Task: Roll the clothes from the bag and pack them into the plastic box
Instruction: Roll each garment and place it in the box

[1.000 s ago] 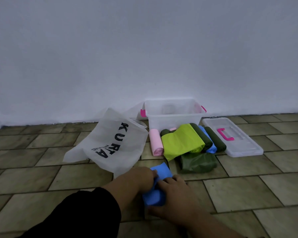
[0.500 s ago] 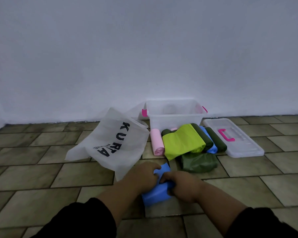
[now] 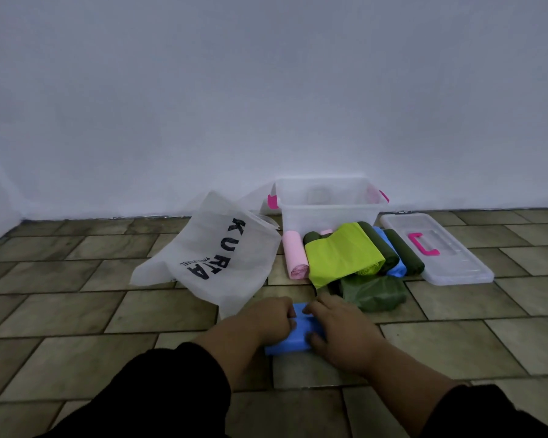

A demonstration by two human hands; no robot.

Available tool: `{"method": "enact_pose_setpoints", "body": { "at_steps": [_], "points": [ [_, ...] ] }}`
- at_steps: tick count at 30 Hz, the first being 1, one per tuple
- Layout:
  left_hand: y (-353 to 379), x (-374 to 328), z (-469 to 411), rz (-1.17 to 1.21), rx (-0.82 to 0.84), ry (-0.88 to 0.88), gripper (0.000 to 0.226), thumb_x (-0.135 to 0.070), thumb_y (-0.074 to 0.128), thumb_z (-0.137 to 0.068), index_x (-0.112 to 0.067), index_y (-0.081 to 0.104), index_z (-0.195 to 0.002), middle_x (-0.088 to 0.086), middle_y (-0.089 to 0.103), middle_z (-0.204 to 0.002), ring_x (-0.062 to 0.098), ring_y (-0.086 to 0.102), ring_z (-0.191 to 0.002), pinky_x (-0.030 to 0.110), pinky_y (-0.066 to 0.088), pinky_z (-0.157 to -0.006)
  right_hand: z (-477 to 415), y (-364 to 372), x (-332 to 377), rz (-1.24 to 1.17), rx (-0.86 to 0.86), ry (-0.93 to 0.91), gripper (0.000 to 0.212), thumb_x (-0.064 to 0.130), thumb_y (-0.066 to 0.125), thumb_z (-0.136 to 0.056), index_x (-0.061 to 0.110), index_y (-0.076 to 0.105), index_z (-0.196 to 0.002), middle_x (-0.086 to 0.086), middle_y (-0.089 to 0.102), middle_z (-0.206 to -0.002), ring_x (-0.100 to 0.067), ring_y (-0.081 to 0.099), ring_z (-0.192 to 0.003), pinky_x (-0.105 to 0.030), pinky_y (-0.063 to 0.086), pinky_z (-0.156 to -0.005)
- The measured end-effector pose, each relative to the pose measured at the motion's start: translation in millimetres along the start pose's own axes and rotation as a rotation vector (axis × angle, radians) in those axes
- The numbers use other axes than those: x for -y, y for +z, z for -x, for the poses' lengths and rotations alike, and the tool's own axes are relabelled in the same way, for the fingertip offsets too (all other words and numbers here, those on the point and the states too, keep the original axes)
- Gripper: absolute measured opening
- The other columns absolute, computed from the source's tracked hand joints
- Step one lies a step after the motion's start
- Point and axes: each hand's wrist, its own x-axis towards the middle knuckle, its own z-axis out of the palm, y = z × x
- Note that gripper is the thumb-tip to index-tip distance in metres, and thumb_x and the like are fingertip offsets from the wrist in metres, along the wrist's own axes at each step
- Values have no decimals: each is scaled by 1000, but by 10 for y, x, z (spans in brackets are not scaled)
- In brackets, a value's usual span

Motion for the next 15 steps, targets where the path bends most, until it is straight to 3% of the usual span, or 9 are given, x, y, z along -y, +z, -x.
{"method": "enact_pose_setpoints", "body": {
  "at_steps": [3, 6, 7, 9, 12, 15],
  "points": [
    [-46, -14, -7, -77, -4, -37, 33, -36, 42, -97, -20, 59, -120, 9, 57, -125, 25, 55, -111, 39, 44, -97, 49, -4, 15, 95, 48, -70, 48, 48, 48, -77, 29, 48, -121, 4, 55, -113, -20, 54, -101, -33, 42, -86],
    [-31, -39, 61, -152, -259, -157, 39, -45, 44, -94, -20, 57, -121, 8, 50, -119, 26, 54, -106, 43, 47, -92, -30, -44, 69, 100, 63, 10, 38, 42, 51, -81, 25, 52, -115, -1, 61, -111, -25, 59, -99, -34, 44, -82],
    [-9, -63, 98, -70, -358, -201, 39, -44, 47, -93, -19, 54, -122, 9, 46, -119, 26, 54, -106, 42, 48, -91, -74, -60, 88, 66, 76, 76, 34, 39, 51, -81, 23, 54, -111, -4, 63, -109, -27, 60, -98, -33, 45, -79],
    [33, -143, 151, 203, -404, -278, 43, -39, 52, -91, -19, 45, -129, 10, 41, -124, 28, 55, -108, 40, 47, -93, -167, -93, 106, -22, 147, 230, 28, 34, 52, -84, 15, 58, -104, -10, 66, -107, -29, 61, -100, -32, 46, -77],
    [116, -325, 122, 526, -265, -393, 57, -28, 58, -90, -16, 35, -140, 14, 39, -140, 30, 50, -121, 37, 46, -98, -242, -119, 103, -129, 253, 387, 32, 31, 55, -87, 6, 62, -105, -16, 65, -112, -30, 61, -105, -31, 47, -79],
    [156, -442, 80, 817, -237, -540, 64, -24, 59, -90, -17, 28, -145, 17, 37, -140, 35, 51, -117, 42, 52, -92, -208, -154, 135, -285, 302, 488, 26, 28, 54, -89, 7, 64, -100, -16, 64, -112, -29, 61, -105, -29, 46, -78]
  ]
}}
